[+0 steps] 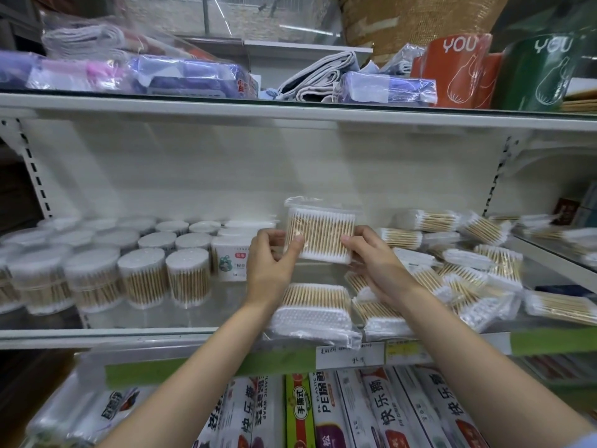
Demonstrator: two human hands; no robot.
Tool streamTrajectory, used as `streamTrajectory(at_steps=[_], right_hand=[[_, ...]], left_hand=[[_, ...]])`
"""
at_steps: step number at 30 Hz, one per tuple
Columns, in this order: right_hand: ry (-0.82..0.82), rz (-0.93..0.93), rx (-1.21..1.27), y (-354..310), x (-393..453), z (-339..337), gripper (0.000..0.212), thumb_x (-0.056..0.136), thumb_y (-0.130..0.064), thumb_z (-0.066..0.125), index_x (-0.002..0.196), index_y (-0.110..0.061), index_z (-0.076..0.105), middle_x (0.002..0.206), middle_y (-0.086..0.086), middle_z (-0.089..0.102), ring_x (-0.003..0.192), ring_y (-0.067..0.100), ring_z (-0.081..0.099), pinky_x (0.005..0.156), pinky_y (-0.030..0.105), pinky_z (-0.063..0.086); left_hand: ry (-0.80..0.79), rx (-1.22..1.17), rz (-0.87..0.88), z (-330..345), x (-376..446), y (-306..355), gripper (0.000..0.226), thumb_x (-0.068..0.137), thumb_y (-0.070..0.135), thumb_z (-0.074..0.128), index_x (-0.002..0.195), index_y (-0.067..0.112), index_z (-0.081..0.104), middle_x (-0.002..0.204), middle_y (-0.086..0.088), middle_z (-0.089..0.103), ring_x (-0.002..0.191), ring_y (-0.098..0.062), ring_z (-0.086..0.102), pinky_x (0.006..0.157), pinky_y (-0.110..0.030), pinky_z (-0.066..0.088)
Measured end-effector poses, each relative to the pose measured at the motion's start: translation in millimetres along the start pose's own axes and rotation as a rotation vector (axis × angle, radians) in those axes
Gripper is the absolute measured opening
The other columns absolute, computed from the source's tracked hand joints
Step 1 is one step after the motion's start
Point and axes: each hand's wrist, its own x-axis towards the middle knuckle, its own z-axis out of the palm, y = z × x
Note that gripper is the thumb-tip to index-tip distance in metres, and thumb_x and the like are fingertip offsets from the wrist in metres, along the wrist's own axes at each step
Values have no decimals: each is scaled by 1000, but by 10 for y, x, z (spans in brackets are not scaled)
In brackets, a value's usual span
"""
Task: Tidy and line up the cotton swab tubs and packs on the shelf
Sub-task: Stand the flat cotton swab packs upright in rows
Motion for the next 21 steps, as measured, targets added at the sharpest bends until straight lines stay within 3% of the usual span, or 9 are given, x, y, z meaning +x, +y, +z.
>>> streamTrajectory(at_steps=[4,7,11,13,16,18,21], right_hand=[[14,-7,-2,27,8,-21,8,92,-24,55,97,-18,53,95,2,68,87,16,64,72,28,48],[6,-19,-20,21,-20,-26,28,82,-36,64,102,-22,50,105,9,67,89,22,63,69,29,46],[-65,-70,18,-8,-47,-21,30,77,-32,65,100,-19,50,101,6,69,88,23,64,73,33,50],[-89,-92,17,-14,-53,-21,24,77,-31,64,96,-18,56,103,7,66,94,23,62,86,42,48],[-87,-99,3,2,-42,-37,22,77,-30,62,96,-19,60,102,4,65,99,18,61,92,43,46],[-54,-93,-3,10,-26,-37,28,76,-32,65,102,-21,59,102,2,63,99,19,60,92,46,46],[-24,-56,-37,15,-13,-24,47,73,-46,70,111,-22,57,113,4,63,105,20,61,95,44,47]], left_hand=[[128,104,205,-13,-7,41,19,84,24,68,92,16,53,89,-2,50,68,-5,44,62,-16,40],[1,166,233,37,-26,51,9,84,19,67,87,17,59,93,-1,53,73,-1,50,68,-15,44],[-147,221,124,105,-72,42,50,75,52,68,114,26,50,116,9,50,104,-5,51,87,-24,47],[-182,112,46,98,-96,90,62,70,57,71,118,28,44,118,10,52,106,-7,53,86,-24,48],[-182,-143,-63,65,-80,127,56,70,53,64,116,23,52,110,4,63,101,-17,62,86,-35,54],[-182,-292,-143,29,-45,143,47,77,52,57,110,19,60,104,-2,69,99,-23,65,84,-35,53],[-217,-468,-239,-16,3,133,46,83,50,50,108,15,65,100,-3,72,91,-16,68,75,-28,51]])
